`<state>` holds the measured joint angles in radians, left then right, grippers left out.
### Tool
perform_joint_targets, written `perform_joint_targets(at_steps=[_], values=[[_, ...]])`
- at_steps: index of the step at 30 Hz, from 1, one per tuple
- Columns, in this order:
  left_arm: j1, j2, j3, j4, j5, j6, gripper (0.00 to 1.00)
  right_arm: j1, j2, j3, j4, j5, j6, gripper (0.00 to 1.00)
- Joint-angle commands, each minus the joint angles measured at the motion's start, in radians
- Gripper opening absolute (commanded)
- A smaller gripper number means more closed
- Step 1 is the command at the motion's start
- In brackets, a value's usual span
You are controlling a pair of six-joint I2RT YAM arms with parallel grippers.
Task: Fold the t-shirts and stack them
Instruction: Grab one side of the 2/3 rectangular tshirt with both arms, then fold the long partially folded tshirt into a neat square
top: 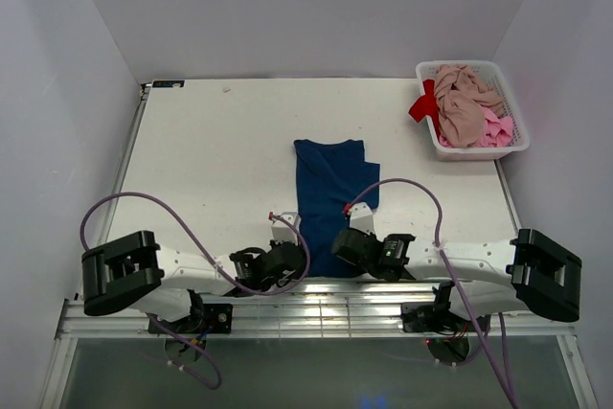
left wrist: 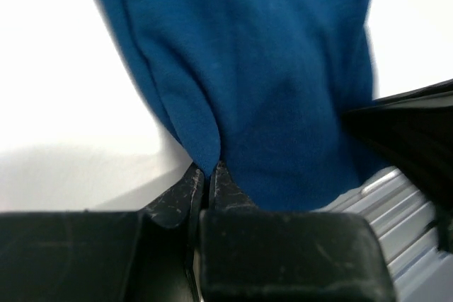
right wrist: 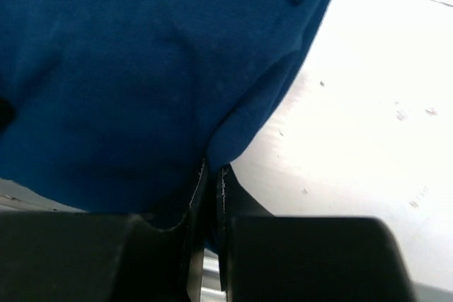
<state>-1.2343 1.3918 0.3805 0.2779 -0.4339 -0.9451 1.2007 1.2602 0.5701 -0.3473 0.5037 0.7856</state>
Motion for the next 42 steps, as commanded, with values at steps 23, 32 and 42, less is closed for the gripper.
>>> perform_joint_targets(at_steps=[23,32,42], values=[[0.241,-0.061,0.167,0.003,-0.241,0.383,0.0,-0.202,0.071,0.34,-0.125,0.302,-0.184,0.08],[0.413,0.176,0.357,0.107,-0.025,0.517,0.01,-0.383,0.241,0.457,0.059,0.197,-0.379,0.08],[0.547,0.406,0.528,0.141,0.122,0.56,0.0,-0.506,0.462,0.632,0.131,0.13,-0.5,0.08]])
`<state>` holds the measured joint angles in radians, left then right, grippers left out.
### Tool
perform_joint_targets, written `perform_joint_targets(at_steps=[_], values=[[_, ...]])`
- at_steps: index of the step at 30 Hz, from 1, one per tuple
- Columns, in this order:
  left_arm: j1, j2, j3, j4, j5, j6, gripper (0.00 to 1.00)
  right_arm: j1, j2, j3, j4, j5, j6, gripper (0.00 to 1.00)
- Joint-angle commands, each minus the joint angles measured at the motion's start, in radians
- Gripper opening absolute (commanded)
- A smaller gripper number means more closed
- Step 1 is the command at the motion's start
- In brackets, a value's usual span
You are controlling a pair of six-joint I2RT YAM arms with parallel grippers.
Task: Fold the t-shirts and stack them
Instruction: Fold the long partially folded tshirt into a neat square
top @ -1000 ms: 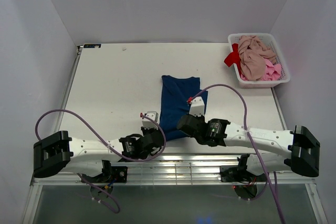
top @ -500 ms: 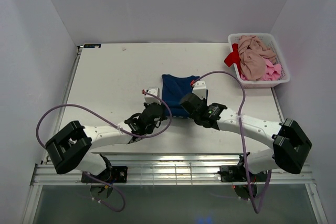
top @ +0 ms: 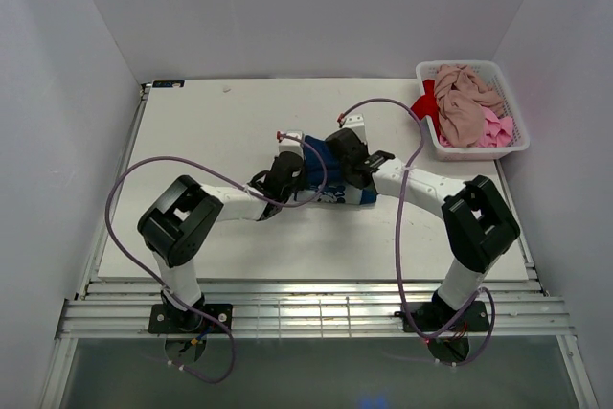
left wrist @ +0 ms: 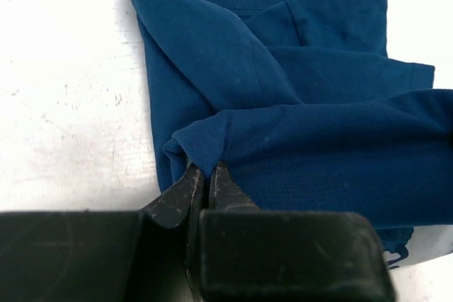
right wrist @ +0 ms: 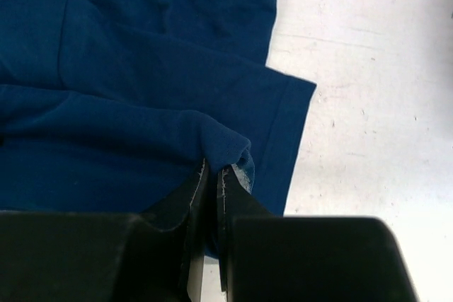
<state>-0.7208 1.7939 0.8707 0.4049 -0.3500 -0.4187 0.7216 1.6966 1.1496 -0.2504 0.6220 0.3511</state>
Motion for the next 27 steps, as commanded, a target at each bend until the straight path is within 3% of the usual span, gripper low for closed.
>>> perform_joint_targets(at_steps=[1,10,12,13,14,15,17,18,23,27], values=[[0.046,0.021,0.054,0.015,0.043,0.035,0.0,-0.033,0.037,0.061,0.043,0.005,-0.067,0.08],[0.087,0.084,0.148,0.018,0.08,0.057,0.02,-0.083,0.156,0.128,0.101,0.007,-0.103,0.08],[0.093,0.104,0.2,0.015,0.072,0.06,0.24,-0.093,0.178,0.15,0.132,0.039,-0.116,0.18],[0.095,0.107,0.218,0.014,0.062,0.06,0.38,-0.093,0.184,0.157,0.148,0.053,-0.129,0.33],[0.095,0.108,0.237,0.008,0.048,0.06,0.51,-0.097,0.187,0.166,0.158,0.079,-0.155,0.41],[0.095,0.105,0.272,0.003,0.04,0.058,0.62,-0.097,0.19,0.179,0.164,0.091,-0.168,0.46],[0.095,0.093,0.301,-0.008,0.0,0.069,0.67,-0.099,0.184,0.217,0.166,0.134,-0.196,0.52],[0.095,0.075,0.316,-0.011,-0.016,0.077,0.83,-0.102,0.166,0.228,0.165,0.148,-0.216,0.53],[0.095,0.004,0.349,-0.015,-0.069,0.121,0.87,-0.117,0.045,0.22,0.194,0.165,-0.248,0.61],[0.09,-0.079,0.242,-0.015,-0.003,0.039,0.81,-0.116,-0.041,0.133,0.217,0.059,-0.235,0.59]])
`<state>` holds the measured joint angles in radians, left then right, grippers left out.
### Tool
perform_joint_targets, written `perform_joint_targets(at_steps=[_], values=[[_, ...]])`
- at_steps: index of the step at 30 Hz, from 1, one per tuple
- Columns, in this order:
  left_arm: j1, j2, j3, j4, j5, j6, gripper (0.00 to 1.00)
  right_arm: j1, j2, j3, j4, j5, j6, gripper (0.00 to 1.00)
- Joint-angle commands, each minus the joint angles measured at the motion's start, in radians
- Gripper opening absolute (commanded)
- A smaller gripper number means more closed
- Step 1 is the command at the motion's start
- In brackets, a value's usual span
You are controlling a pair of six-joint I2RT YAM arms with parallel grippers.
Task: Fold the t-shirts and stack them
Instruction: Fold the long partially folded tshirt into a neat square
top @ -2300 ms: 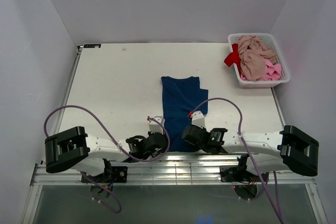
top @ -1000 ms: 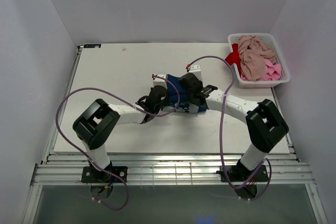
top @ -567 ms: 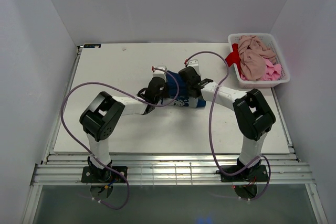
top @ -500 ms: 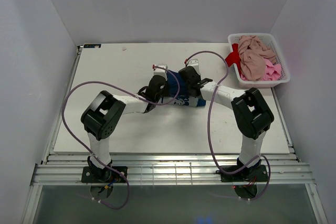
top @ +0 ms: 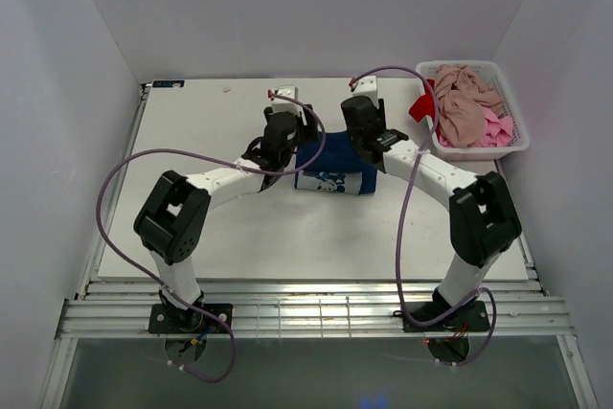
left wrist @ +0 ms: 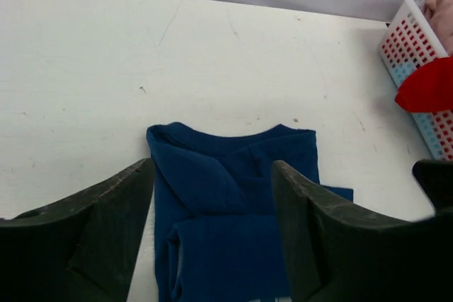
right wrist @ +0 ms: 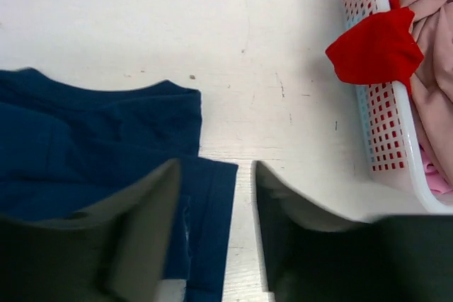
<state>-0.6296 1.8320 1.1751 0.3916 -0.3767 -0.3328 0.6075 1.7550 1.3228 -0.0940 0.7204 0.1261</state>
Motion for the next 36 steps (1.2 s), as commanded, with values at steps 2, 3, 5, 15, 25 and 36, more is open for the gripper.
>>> perform_joint_targets(at_steps=[2,3,5,15,25,36], values=[[-0.01,-0.163,-0.156,0.001,0.07,-0.099,0.46,-0.003,-0.12,-0.098,0.05,-0.14,0.026,0.3],[-0.018,-0.172,-0.184,0.003,0.096,-0.126,0.25,-0.003,-0.129,-0.115,0.043,-0.174,0.039,0.08],[-0.047,-0.172,-0.248,0.015,0.107,-0.17,0.0,-0.003,-0.129,-0.148,0.051,-0.299,0.07,0.08],[-0.097,-0.045,-0.321,0.15,0.282,-0.256,0.0,-0.003,0.011,-0.163,0.077,-0.595,0.122,0.08],[-0.108,0.044,-0.287,0.185,0.298,-0.264,0.0,-0.003,0.049,-0.154,0.076,-0.622,0.129,0.08],[-0.108,0.055,-0.331,0.182,0.277,-0.272,0.0,-0.002,0.021,-0.198,0.048,-0.648,0.148,0.08]])
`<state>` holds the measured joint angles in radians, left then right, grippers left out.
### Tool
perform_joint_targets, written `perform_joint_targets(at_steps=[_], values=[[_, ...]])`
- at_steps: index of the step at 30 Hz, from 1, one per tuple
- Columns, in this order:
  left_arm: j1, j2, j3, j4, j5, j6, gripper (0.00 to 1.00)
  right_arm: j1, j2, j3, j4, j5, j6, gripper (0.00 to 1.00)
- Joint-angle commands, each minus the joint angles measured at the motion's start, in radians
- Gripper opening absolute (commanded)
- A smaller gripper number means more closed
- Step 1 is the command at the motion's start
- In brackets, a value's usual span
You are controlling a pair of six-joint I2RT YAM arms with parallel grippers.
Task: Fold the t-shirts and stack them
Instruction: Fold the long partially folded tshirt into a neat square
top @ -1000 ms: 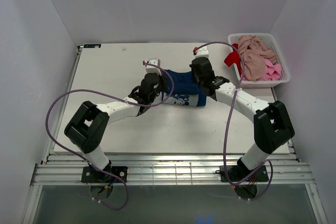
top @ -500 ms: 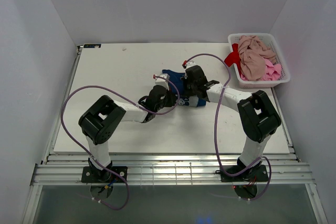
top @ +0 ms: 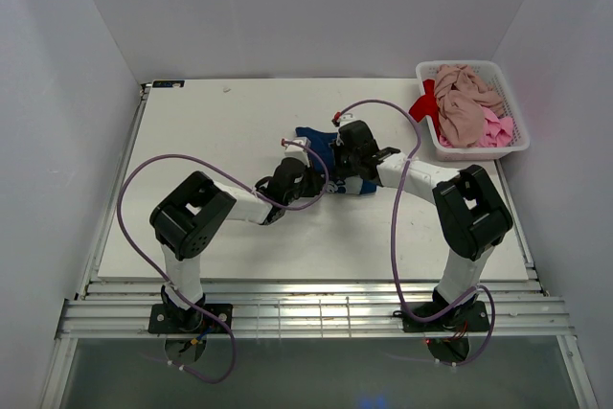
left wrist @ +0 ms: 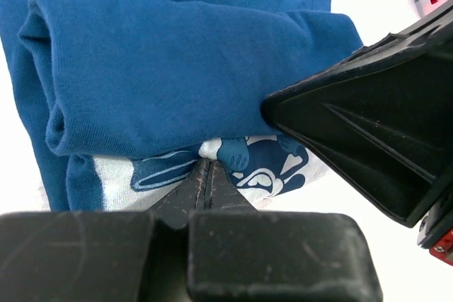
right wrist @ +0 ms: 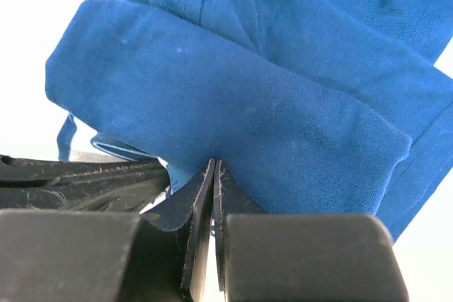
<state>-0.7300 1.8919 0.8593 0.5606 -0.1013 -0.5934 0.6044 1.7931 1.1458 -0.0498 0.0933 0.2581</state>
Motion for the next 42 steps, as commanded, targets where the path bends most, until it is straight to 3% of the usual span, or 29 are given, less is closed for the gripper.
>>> perform_joint_targets(at_steps=[1,15,23,42], values=[[-0.008,-0.005,-0.019,0.012,0.0,-0.013,0.0,0.001,-0.017,-0.024,0.004,-0.029,0.02,0.08],[-0.008,0.012,-0.063,-0.007,-0.02,-0.031,0.0,0.058,-0.058,-0.058,-0.015,-0.014,0.041,0.08],[-0.009,0.001,-0.111,-0.005,-0.014,-0.046,0.0,0.058,0.032,0.009,-0.025,0.063,0.018,0.08],[-0.058,0.016,-0.227,0.019,-0.009,-0.114,0.0,-0.02,0.259,0.545,-0.13,0.396,-0.164,0.08]])
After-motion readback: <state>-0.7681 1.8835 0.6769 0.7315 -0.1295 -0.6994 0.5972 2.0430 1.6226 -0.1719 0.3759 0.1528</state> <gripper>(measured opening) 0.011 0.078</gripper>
